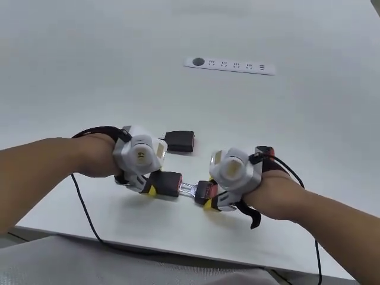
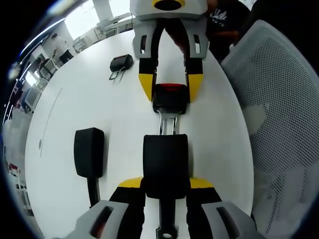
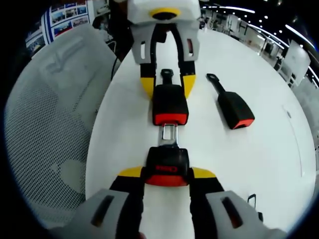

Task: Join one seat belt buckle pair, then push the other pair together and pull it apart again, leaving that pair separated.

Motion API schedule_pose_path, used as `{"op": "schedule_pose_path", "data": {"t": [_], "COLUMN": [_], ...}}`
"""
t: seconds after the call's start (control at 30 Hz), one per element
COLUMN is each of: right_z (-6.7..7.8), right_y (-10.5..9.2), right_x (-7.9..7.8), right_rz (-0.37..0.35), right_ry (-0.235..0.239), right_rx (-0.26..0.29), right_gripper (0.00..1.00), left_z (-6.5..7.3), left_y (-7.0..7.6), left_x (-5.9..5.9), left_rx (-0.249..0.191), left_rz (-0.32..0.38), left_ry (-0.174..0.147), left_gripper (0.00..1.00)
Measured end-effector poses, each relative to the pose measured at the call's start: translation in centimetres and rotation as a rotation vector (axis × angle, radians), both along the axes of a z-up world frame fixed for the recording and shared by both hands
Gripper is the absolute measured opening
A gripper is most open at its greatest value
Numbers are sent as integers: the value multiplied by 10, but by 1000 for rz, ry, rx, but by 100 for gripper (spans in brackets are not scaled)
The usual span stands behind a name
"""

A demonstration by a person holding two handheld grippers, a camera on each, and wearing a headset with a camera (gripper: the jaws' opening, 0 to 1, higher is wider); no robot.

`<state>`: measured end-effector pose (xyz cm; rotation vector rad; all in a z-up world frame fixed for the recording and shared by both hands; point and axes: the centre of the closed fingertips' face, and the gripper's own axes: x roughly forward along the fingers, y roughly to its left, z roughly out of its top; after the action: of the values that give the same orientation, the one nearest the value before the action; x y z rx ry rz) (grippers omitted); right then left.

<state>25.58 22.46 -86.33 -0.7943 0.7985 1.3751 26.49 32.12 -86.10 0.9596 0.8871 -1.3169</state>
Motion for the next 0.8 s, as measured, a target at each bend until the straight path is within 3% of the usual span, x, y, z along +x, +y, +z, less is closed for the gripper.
{"op": "schedule_pose_path", "data": {"t": [0.2,0.33,0.67,0.8], "right_z": [0,2,1,0], "right_y": [-1,4,12,12], "right_x": [0,0,0,2], "right_rz": [5,35,16,-5], "right_ry": [-14,-61,-40,-7], "right_rx": [-2,-8,27,49], "right_gripper": [35,35,35,34], "left_z": [0,0,0,-1], "left_y": [-1,-1,-2,-2], "left_x": [0,0,1,0], "left_rx": [9,11,8,4], "left_rz": [-6,-6,-17,-29], "left_ry": [6,5,7,4], "left_gripper": [33,33,32,32]}}
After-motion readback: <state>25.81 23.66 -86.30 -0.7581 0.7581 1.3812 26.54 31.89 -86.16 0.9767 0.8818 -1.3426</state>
